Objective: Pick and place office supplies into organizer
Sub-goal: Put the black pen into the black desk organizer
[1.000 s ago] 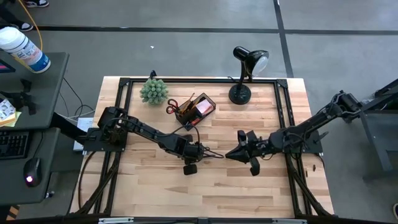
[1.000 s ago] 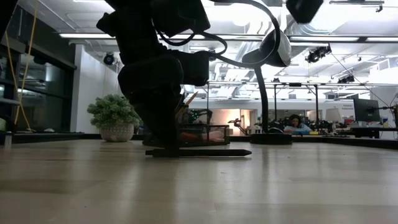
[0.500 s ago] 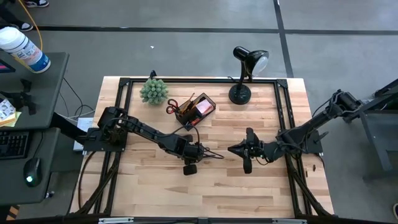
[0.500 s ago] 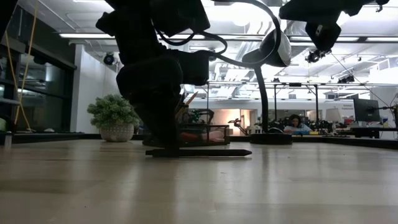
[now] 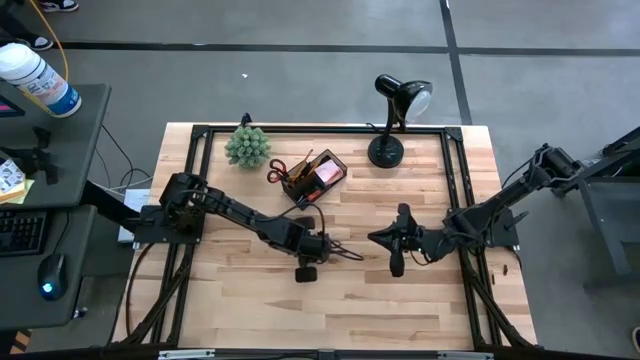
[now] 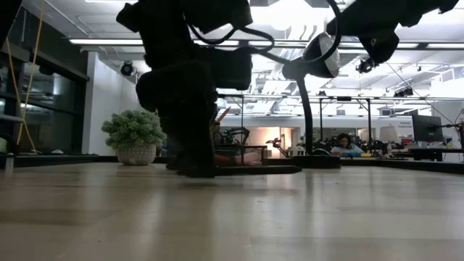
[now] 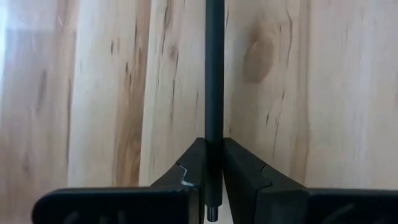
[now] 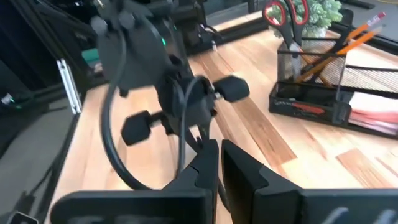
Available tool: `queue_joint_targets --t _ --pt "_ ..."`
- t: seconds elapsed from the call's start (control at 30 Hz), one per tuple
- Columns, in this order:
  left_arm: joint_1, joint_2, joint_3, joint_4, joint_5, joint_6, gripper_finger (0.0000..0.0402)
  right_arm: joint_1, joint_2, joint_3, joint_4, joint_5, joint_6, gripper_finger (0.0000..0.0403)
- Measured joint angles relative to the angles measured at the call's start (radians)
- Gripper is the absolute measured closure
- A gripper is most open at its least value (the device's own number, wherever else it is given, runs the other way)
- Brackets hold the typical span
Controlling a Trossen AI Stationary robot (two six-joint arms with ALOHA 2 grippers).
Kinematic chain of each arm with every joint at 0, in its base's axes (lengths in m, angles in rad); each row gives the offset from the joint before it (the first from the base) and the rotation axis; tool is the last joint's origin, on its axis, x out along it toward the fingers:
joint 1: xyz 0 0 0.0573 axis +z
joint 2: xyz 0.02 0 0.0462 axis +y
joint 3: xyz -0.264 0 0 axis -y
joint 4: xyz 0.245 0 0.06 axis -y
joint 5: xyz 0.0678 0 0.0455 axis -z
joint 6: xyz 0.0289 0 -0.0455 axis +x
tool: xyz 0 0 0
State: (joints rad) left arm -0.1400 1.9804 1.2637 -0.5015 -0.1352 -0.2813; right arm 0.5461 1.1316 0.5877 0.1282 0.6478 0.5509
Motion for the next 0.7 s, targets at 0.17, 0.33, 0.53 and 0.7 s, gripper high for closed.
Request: queue_joint_targets --t 0.17,0.33,0.53,0.7 --pt "0.001 -0.001 0.026 -0.051 -0.008 0.023 0.0382 0.0 0.0 0.0 -0.061 0.0 0.024 0.0389" --pt "0.001 -0.003 0.057 -0.158 -0.011 0.078 0.0389 0.0 0.0 0.0 -0.097 -0.004 0.054 0.0389" --pt "0.001 -0.004 0.135 -0.266 -0.03 0.182 0.0374 0.0 0.0 0.0 -0.097 -0.01 0.055 0.0389" --pt "0.004 -0.006 0.216 -0.381 -0.091 0.27 0.0378 0.006 0.0 0.0 -0.097 -0.011 0.055 0.0389"
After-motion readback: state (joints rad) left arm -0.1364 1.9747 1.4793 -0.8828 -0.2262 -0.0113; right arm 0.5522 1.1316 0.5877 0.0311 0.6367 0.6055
